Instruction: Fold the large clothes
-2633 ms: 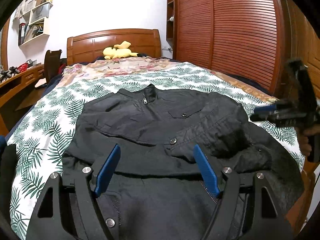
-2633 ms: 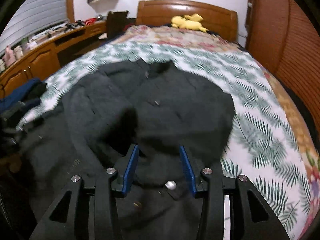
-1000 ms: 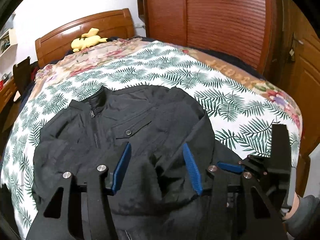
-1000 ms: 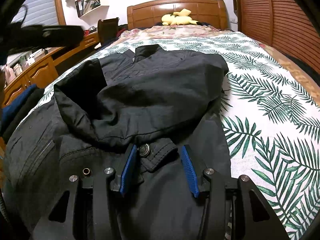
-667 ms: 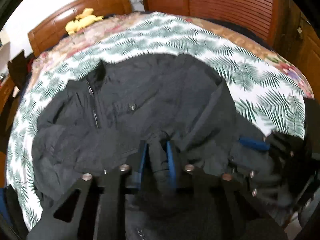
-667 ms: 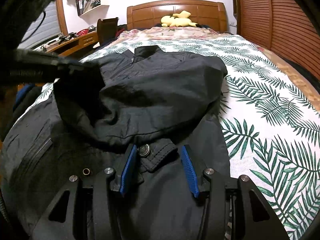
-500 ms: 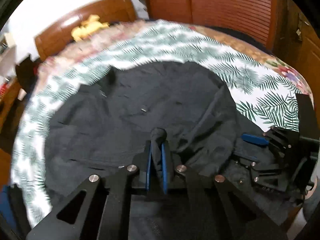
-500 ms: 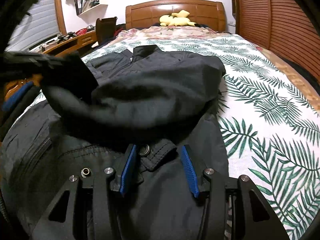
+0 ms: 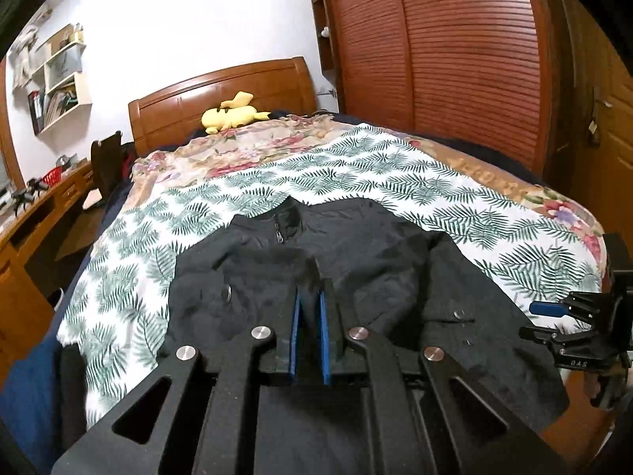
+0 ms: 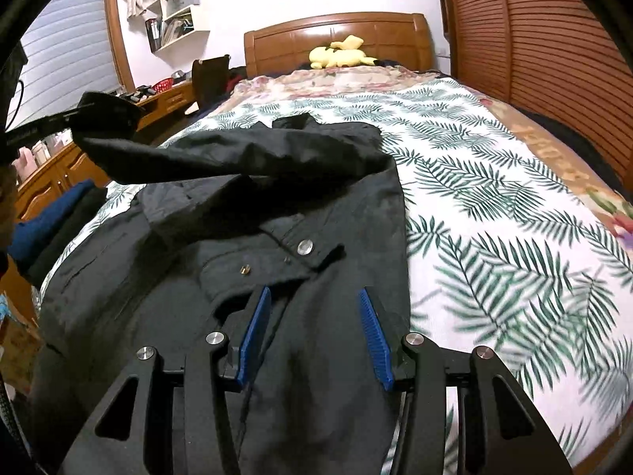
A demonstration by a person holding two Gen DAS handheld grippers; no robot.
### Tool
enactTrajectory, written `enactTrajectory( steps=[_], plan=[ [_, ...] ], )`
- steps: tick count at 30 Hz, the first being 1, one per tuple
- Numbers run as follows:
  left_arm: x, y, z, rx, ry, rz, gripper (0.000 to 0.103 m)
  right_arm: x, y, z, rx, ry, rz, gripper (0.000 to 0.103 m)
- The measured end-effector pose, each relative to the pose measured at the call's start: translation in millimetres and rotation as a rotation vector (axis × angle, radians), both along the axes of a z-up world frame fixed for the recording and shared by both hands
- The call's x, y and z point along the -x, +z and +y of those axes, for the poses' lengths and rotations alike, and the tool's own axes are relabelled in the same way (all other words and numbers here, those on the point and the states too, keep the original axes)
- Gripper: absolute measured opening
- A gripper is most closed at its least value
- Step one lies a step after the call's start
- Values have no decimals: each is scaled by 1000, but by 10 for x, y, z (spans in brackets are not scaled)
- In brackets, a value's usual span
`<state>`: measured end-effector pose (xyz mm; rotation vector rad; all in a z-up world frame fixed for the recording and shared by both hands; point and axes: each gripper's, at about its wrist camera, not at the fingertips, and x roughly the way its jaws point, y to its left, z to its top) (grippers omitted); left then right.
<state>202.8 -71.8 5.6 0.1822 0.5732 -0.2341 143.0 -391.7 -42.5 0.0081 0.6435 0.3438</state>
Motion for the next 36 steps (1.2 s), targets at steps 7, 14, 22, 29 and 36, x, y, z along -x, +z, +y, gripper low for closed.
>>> enactTrajectory(
  steps=[7,14,22,29,36],
  plan=[
    [335,-353,146,10,12,66,12,211,-121,77,38,-4,-2,48],
    [655,-612,343,78,33,96,14,289,-64,188,32,12,-15,48],
    [899,-695,561,104,60,76,14,381,-98,254,54,38,-2,48],
    [1097,-767,822,100,91,53,82,502,-82,227,93,33,-1,48],
    [1142,-956,1245,111,192,75,82,567,-138,119,115,-10,19,49]
  ],
)
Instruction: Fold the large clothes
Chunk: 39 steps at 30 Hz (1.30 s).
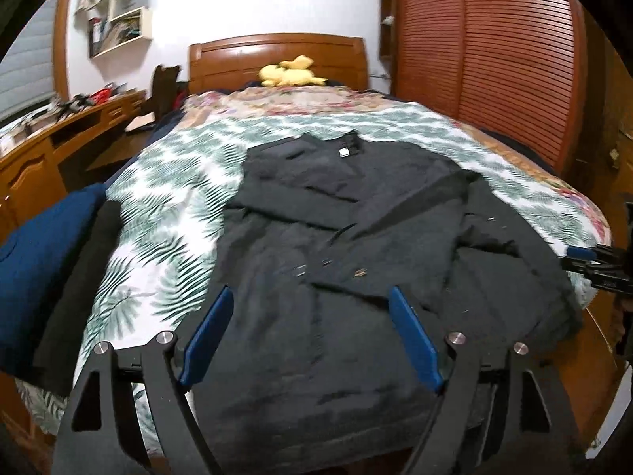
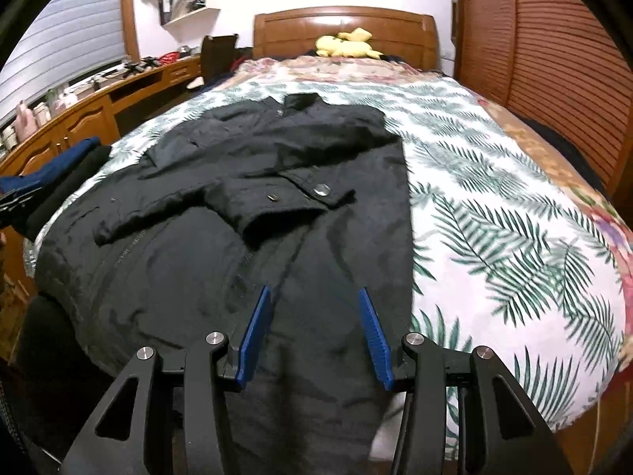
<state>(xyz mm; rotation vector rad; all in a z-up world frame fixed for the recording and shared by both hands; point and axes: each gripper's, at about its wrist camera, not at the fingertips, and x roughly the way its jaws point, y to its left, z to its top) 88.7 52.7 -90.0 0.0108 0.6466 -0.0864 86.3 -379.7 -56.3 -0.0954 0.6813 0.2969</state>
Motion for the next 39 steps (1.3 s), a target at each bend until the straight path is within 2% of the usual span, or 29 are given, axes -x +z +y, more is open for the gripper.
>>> enactTrajectory(
  steps=[4,8,12,14,21,24,26,28,34,39],
  plan=[
    [-2,-135,249,5,47,31,82,-44,-107,-100,3,-36,35,51],
    [16,-284,456,-34,102,58,82,-123,-200,-218,-22,-69,79,51],
    [19,-410,649,-25,143,94,82,-141,-201,-281,-37,-73,82,51],
    [6,-472,748,-3,142,130,82,-136,-188,-289,-22,-79,80,51],
    [60,-549,833,22,126,145,81,-107,-192,-353,-16,-105,82,52],
    [104,-576,814,32,100,145,70,-103,-216,-365,-10,-99,92,52],
    [122,-608,786,43,80,150,56,-92,-213,-363,-5,-95,97,52],
    [123,-634,760,53,63,159,48,-79,-214,-356,-10,-87,103,52],
    [117,-666,725,57,53,166,47,-44,-187,-285,-85,32,141,50],
    [119,-677,753,78,57,172,47,-2,-159,-235,-93,56,139,50]
  ],
)
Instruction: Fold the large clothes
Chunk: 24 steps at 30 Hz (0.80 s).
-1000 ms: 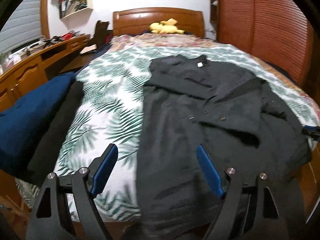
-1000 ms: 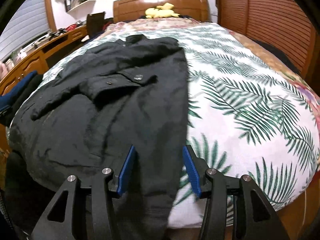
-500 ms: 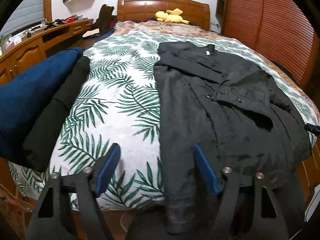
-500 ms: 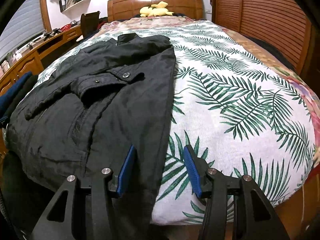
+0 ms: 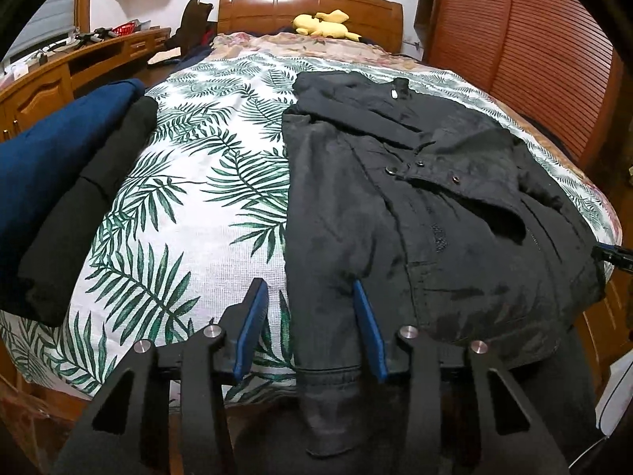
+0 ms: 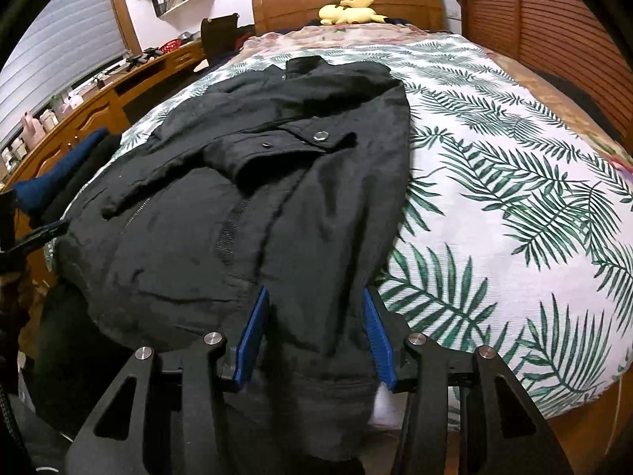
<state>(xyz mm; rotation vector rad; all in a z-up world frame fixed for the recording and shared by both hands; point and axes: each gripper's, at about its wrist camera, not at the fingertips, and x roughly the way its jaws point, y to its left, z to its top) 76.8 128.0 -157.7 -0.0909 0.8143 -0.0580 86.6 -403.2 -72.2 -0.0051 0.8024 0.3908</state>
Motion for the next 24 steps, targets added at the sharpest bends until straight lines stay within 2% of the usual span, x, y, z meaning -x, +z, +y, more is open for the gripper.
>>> enactTrajectory(
  steps=[3,4,6,15,17,18,20,21,22,24],
  plan=[
    [29,18,0,20,1,-2,46,-17,-42,-14,19,-8,5,50],
    [46,21,-1,39,-8,3,40,-23,-63,-10,27,-11,11,50],
    [86,27,-22,45,-20,5,36,-25,-106,-6,43,-14,17,50],
    [107,-59,-23,59,-21,32,35,-35,-184,70,55,-6,25,49],
    [83,-51,-40,43,-29,41,35,-48,-163,84,55,8,21,32],
    [78,-38,-49,34,-35,43,34,-53,-146,74,36,14,18,29],
    [77,15,-60,27,-45,40,12,-84,-99,44,-6,22,8,19],
    [73,54,-57,36,-50,39,9,-88,-63,37,-20,27,-6,17],
    [75,112,-69,38,-58,35,7,-84,-22,32,-31,29,-23,11],
    [99,274,-137,9,-70,2,6,-59,138,19,-69,28,-78,9]
  ],
)
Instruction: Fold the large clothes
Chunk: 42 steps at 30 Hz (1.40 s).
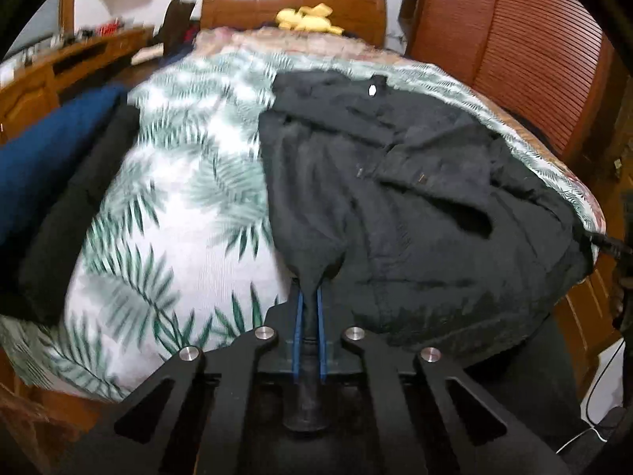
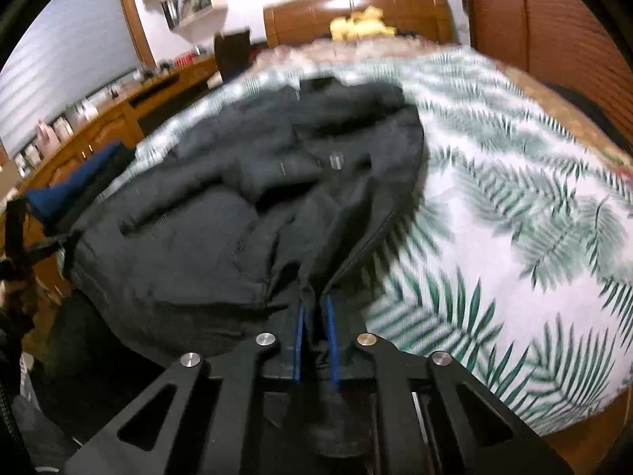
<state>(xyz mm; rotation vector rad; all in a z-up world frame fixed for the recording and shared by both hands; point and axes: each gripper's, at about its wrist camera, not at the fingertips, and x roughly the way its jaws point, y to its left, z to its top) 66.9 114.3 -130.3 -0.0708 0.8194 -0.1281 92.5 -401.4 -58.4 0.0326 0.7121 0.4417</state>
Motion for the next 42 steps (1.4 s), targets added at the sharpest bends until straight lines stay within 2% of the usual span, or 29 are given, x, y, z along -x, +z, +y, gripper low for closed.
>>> enactTrajectory(
  steps=[6,11,13,15,18,21,23,29,30,32,33,39,42],
  plan=[
    [61,687,-186,-31,-31,-142,6,87,636,-45,-70,-1,-164,7],
    [54,1236,-335,-54,-83,-217,5,205,1133,-97,-90,-3,-271,4],
    [71,1400,-374,-61,-95,-239,5,350,1318,-172,-103,-5,-328,0],
    [126,1556,-378,-56,-105,-260,5,534,1511,-276,-118,-13,-384,0],
    [134,1600,-416,-68,-126,-255,5,731,1672,-378,-103,-18,-418,0],
    [23,1469,-546,-82,-143,-208,5,603,1435,-273,4,-27,-353,0],
    [-25,1403,-645,-88,-156,-201,5,444,1152,-282,-17,-25,-264,0],
    [-27,1433,-759,-97,-151,-221,5,90,247,-343,59,-119,-72,0],
    [-22,1435,-768,-99,-151,-220,5,39,174,-341,64,-131,-60,7],
    [-23,1426,-771,-102,-150,-216,5,-14,9,-386,50,-147,-22,60],
    [-17,1416,-781,-109,-146,-216,5,-36,-77,-427,33,-159,-4,65],
    [17,1350,-709,-109,-124,-209,5,-151,-365,-407,-4,-142,106,66],
    [17,1326,-687,-109,-116,-204,5,-164,-451,-381,25,-128,108,62]
  ],
)
